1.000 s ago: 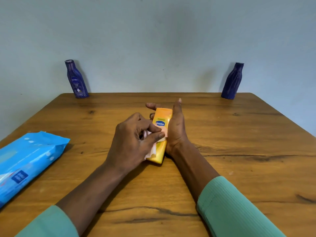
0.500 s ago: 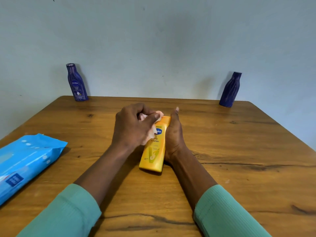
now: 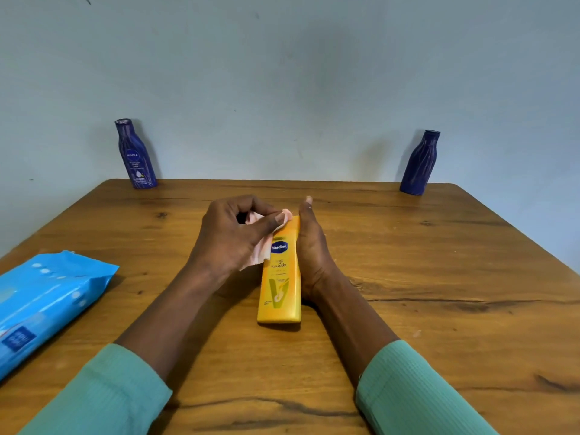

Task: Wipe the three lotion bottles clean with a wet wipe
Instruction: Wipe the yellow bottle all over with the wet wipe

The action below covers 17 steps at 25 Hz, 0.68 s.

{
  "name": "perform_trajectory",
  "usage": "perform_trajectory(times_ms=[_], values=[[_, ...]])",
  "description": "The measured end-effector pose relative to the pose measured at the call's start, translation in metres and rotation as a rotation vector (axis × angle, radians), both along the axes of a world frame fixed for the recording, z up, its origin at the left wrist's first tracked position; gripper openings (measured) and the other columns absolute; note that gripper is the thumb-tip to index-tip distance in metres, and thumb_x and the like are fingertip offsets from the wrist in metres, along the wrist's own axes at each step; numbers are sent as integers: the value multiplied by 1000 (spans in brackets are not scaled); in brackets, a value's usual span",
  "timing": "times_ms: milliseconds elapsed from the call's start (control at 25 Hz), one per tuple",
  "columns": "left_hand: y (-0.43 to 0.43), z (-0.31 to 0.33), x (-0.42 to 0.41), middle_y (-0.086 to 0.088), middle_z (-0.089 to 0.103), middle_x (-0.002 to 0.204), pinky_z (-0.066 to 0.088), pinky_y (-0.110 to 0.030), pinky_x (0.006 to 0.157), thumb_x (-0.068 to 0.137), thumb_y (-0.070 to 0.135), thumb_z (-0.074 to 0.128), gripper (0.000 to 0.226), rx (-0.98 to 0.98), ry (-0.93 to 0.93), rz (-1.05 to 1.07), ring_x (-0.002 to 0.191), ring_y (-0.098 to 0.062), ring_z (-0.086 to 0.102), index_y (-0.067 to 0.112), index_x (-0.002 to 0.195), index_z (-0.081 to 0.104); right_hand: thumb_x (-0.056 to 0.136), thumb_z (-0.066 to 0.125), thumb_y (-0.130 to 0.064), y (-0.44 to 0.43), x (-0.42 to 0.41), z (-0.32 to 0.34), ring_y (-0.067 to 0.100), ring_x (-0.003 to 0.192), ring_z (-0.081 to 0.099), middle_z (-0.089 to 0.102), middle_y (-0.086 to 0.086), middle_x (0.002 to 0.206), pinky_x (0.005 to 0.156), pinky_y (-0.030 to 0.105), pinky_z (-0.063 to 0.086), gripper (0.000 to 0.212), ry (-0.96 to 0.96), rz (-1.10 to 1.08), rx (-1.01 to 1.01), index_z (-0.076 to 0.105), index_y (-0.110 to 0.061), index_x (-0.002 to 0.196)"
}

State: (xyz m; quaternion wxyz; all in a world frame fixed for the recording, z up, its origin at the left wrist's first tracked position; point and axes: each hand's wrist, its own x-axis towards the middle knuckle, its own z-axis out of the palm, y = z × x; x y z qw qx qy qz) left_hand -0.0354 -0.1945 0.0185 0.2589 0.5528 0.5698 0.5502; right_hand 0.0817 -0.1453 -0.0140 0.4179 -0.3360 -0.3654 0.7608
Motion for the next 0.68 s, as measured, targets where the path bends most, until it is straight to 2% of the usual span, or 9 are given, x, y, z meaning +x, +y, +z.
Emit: perform_trajectory(times_ms=[80,120,200,280,400,560,600,680], values=[[0,1,-11,2,80,92,64,-38,72,79,34,82,23,-48,-18,-34,87,-19,77,16,93,81,104,27,-72,-3,1,2,41,120,70,71,31,127,101,49,56,84,-35,-3,3,68,-4,134],[0,2,-15,1,80,93,64,-36,69,77,35,81,25,-63,-6,-61,87,-20,78,15,94,81,105,27,-70,-4,2,4,38,112,72,73,31,123,94,46,59,82,-39,5,15,68,-5,133],[1,3,-26,-3,80,96,63,-35,62,78,32,80,28,-122,-39,-138,85,-24,78,13,98,82,108,29,-64,-3,3,2,27,82,75,77,24,97,69,34,63,77,-55,50,42,67,-1,132],[0,3,-35,-8,79,101,63,-38,60,78,28,78,29,-180,-90,-216,85,-27,78,12,102,82,109,32,-56,-4,3,4,23,60,67,68,16,75,54,29,56,72,-98,80,54,64,5,132],[1,2,-39,-5,79,99,64,-36,63,77,30,78,28,-163,-41,-231,88,-26,77,14,99,82,108,36,-48,-4,4,5,24,57,61,63,16,70,54,30,54,65,-148,82,66,61,9,126],[5,7,-17,3,80,92,61,-24,67,79,33,78,22,-15,90,-220,85,-14,76,16,93,81,110,39,-40,-3,9,6,16,59,66,68,7,66,55,26,56,43,-217,42,162,65,-8,100],[6,7,-13,4,80,91,60,-23,67,81,32,79,19,9,120,-202,84,-13,76,16,91,81,111,39,-44,-4,9,6,18,67,70,73,9,73,62,27,59,47,-221,42,172,68,-9,104],[5,4,-16,0,80,91,61,-25,66,81,31,79,21,2,73,-198,82,-15,77,13,92,81,108,35,-61,-6,6,6,28,90,75,79,20,100,82,38,61,65,-243,48,180,70,-8,121]])
